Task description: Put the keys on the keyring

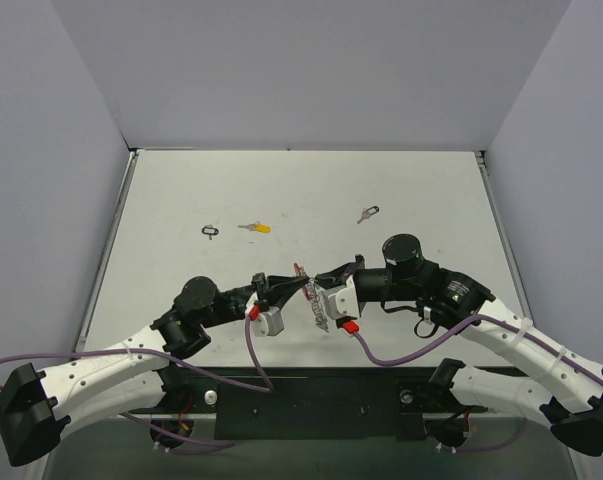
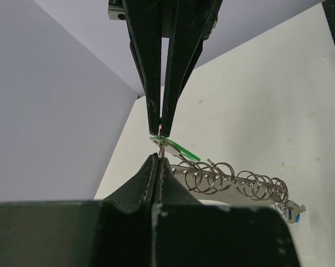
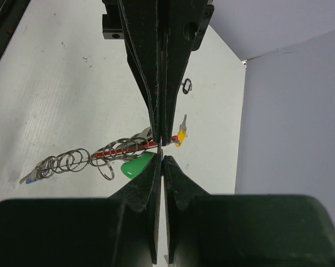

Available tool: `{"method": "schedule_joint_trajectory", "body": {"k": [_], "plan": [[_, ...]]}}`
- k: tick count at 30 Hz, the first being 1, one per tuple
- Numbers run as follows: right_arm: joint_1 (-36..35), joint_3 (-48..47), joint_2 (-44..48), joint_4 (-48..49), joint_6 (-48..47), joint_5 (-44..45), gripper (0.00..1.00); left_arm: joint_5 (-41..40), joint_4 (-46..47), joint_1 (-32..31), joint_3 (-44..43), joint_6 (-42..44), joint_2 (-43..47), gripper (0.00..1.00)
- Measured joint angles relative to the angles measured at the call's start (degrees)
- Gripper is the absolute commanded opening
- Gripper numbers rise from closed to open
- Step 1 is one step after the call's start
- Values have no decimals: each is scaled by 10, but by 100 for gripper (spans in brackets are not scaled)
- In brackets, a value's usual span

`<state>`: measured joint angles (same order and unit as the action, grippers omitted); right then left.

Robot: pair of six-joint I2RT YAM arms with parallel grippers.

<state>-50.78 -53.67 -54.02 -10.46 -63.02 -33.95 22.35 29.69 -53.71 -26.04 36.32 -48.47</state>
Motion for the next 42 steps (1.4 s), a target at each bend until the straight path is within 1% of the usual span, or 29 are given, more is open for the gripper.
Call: {"method": "schedule_joint_trajectory", "body": {"k": [34, 42], "plan": [[-3, -5, -5, -7, 0, -3, 0, -10, -1, 0, 0, -17, 7, 0], [-3, -6, -5, -6, 12, -3, 0, -11, 2, 0, 2, -28, 11, 0]]}}
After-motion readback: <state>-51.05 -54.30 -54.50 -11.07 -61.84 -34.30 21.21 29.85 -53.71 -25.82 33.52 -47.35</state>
